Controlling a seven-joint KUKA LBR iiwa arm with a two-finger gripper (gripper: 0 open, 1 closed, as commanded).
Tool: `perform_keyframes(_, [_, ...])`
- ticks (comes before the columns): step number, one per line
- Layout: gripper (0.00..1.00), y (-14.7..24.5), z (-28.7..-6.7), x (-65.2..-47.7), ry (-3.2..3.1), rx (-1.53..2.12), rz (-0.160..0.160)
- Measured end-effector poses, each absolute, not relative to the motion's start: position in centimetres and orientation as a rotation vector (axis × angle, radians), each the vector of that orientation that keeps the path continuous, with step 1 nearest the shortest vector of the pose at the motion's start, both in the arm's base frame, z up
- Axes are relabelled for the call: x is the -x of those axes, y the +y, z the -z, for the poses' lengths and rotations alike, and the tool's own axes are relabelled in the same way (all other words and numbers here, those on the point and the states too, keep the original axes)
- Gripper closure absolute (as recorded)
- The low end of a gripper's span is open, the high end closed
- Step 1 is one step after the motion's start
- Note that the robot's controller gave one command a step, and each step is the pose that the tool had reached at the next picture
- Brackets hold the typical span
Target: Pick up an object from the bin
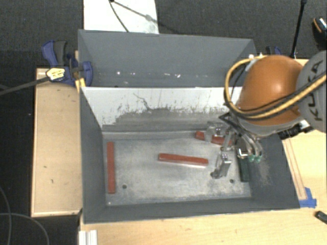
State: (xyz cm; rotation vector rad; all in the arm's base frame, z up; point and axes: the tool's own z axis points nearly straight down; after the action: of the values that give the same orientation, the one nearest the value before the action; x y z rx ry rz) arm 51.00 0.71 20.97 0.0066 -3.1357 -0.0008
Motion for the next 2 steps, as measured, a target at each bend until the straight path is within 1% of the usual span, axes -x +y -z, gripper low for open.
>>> perform_keyframes(1, [0.00,3.40,-6.67,-56.27,-3.126,-0.263,0.002])
perform_keyframes(2, [1.00,3.34,-7.09,-56.42,-3.132,-0.259,0.001])
